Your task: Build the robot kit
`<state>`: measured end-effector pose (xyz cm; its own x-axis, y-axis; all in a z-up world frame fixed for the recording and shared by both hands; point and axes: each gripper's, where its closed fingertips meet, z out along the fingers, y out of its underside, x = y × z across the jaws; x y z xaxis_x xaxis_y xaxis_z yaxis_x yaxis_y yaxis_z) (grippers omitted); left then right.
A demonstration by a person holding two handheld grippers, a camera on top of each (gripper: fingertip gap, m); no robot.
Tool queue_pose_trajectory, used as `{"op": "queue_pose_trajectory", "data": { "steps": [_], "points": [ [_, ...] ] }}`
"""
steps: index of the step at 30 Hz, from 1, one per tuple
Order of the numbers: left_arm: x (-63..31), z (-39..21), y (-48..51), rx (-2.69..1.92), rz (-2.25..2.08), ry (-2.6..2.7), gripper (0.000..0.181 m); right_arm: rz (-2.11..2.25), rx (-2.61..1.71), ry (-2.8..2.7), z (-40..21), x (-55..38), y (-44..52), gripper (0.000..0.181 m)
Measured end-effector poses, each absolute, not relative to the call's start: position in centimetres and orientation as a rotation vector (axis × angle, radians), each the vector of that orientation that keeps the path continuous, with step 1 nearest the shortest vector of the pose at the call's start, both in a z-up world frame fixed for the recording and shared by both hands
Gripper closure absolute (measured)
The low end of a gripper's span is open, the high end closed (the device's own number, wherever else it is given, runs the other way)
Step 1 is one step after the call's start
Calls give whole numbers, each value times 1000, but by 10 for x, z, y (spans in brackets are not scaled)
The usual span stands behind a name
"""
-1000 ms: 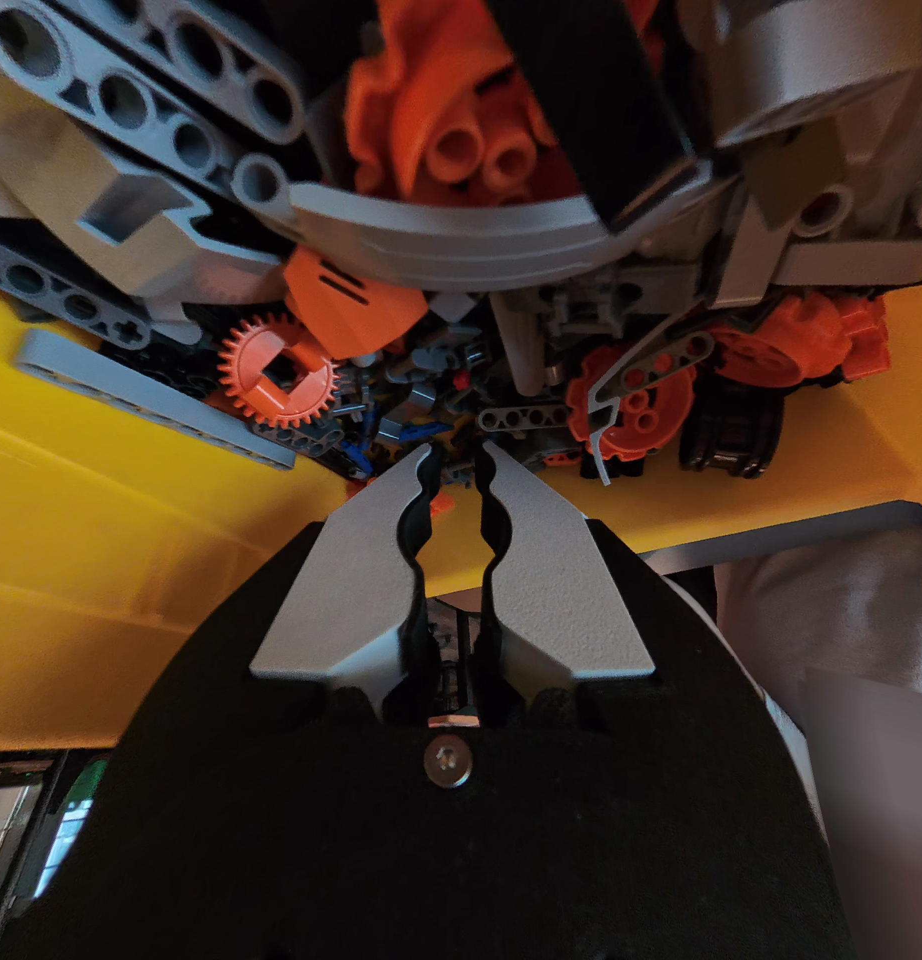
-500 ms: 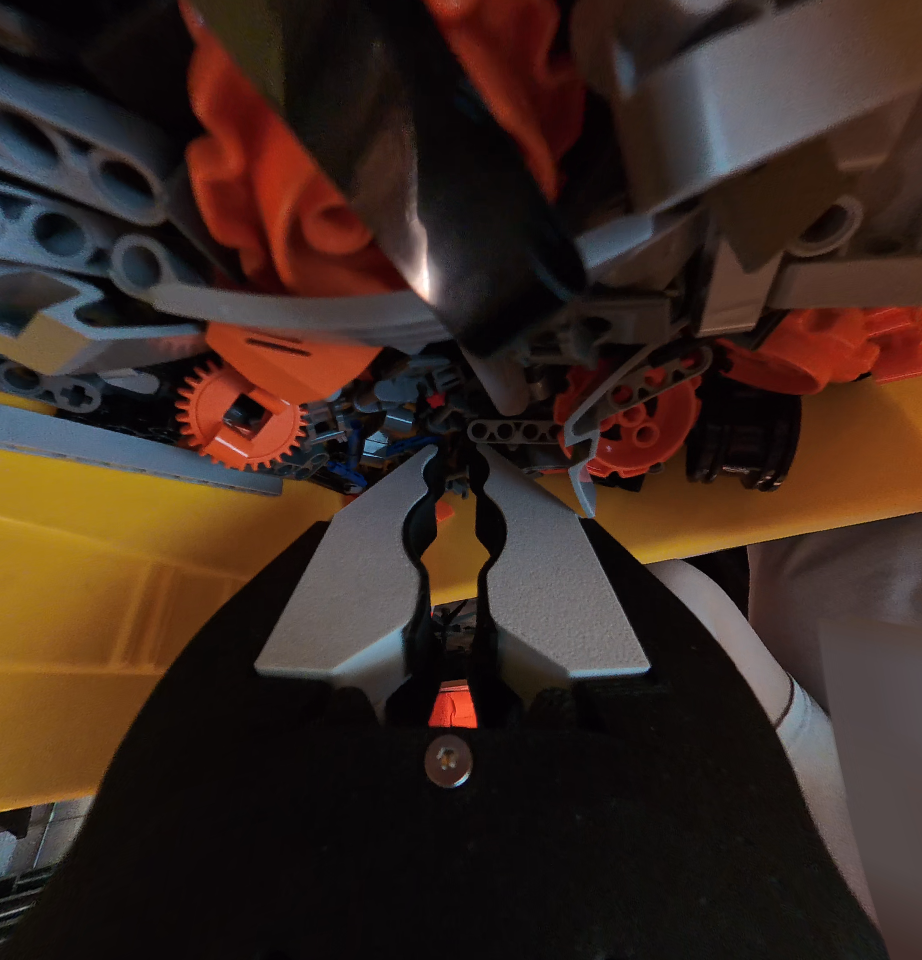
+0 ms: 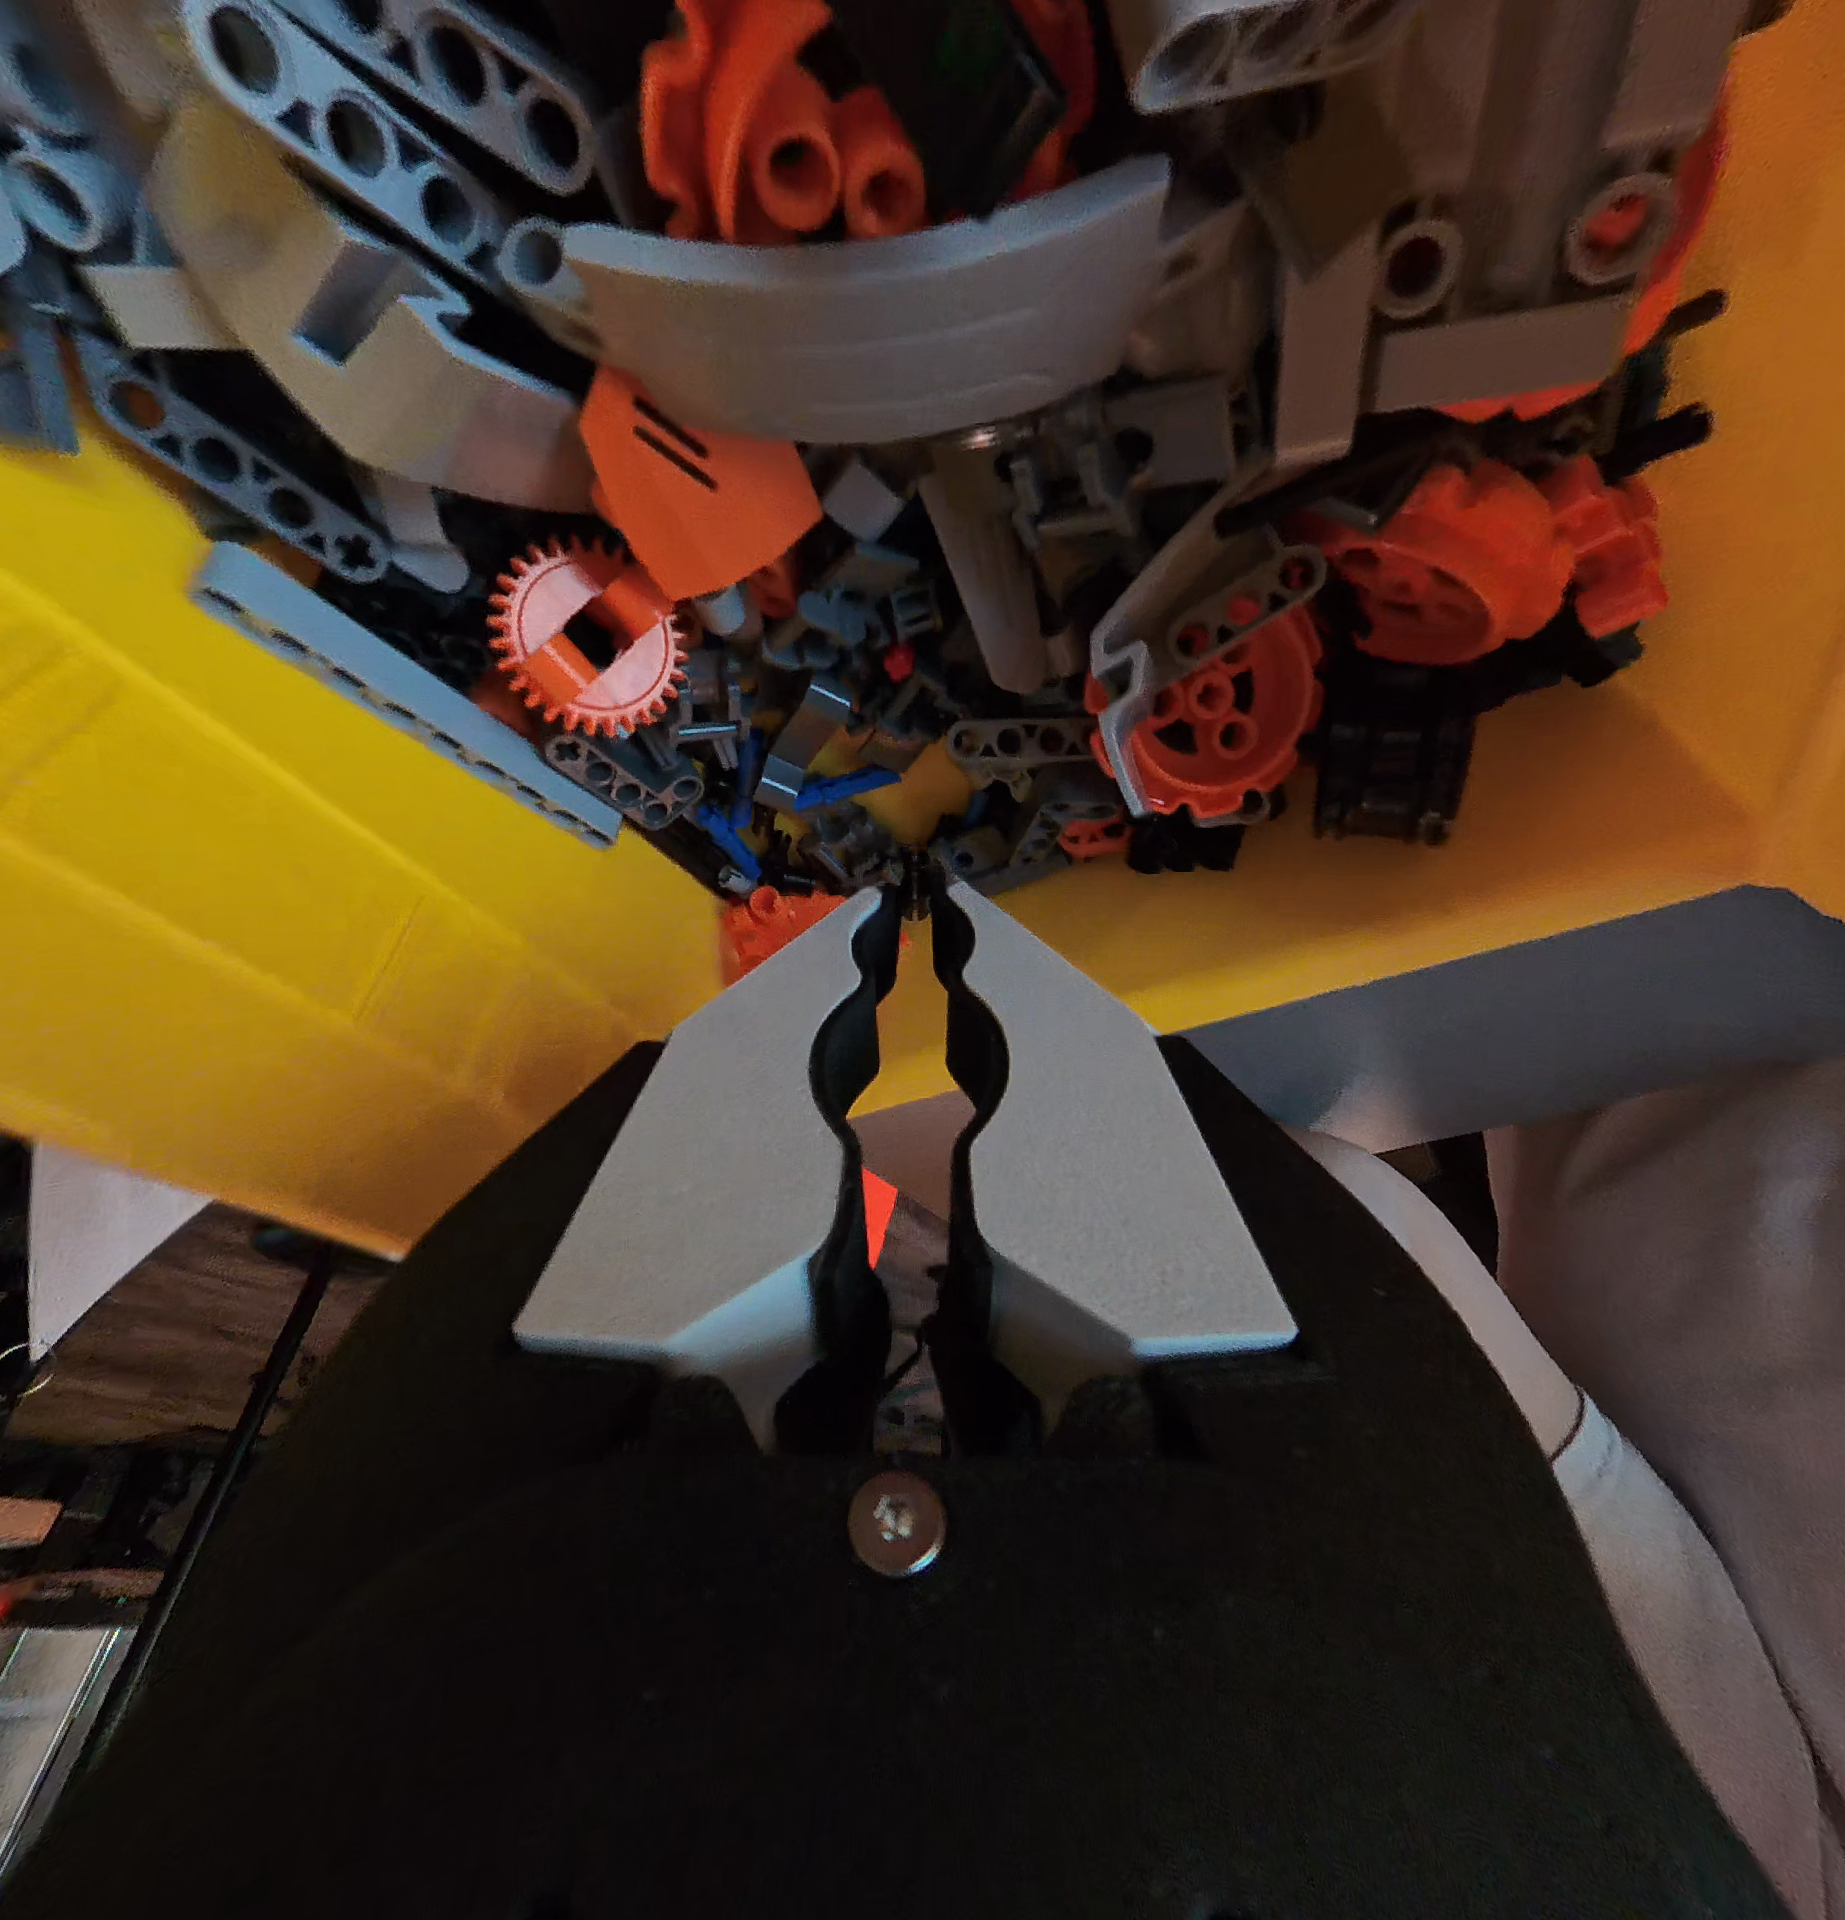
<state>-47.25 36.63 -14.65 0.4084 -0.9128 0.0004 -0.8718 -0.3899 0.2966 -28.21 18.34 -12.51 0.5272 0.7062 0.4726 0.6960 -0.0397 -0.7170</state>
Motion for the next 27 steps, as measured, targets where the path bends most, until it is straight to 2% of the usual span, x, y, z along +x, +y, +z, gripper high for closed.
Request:
{"op": "queue_pose_trajectory", "data": {
  "steps": [14, 18, 27],
  "points": [
    [-437, -96, 349, 2541, 37, -1856, 177, 27, -1748, -890, -91, -243, 203, 170],
    [-411, -79, 316, 2361, 267, -2112, 177, 84, -1723, -835, -82, -246, 204, 170],
    [-363, -57, 228, 1778, 424, -2709, 177, 450, -1667, -784, -72, -290, 190, 170]
  ]
}}
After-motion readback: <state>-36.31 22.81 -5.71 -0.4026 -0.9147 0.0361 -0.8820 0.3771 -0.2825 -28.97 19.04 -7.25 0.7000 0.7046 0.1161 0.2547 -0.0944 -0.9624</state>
